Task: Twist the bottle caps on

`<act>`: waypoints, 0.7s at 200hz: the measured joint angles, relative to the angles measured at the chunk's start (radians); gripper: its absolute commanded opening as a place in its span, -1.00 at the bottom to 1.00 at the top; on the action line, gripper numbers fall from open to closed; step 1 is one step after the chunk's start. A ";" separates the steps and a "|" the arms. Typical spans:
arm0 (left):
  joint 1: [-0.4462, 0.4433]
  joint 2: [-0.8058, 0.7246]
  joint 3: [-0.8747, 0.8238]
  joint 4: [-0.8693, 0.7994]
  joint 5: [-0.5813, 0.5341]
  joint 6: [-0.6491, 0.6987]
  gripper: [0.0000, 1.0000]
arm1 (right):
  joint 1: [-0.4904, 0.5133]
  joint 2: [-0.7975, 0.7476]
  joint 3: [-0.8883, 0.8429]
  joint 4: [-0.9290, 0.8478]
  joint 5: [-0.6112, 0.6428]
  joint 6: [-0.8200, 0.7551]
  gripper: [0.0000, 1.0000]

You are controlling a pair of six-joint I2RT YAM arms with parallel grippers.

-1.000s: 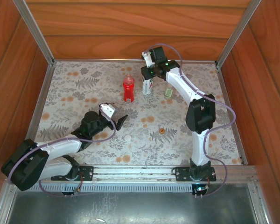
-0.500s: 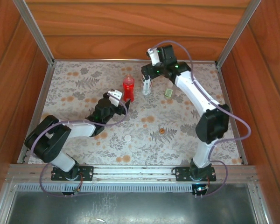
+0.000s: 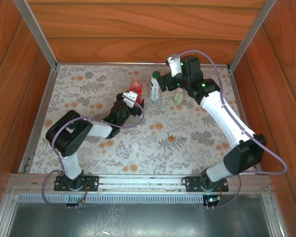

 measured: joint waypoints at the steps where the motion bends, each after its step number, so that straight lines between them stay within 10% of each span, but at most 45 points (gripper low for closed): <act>1: 0.000 0.002 0.002 0.002 -0.001 0.000 1.00 | 0.000 -0.002 -0.002 0.001 0.000 0.000 0.94; 100: -0.004 0.161 0.145 0.105 -0.127 0.005 0.91 | 0.000 -0.069 -0.075 0.018 -0.006 0.009 0.94; 140: -0.002 0.172 0.166 0.124 -0.100 0.008 0.54 | 0.000 -0.069 -0.090 0.016 -0.006 0.011 0.92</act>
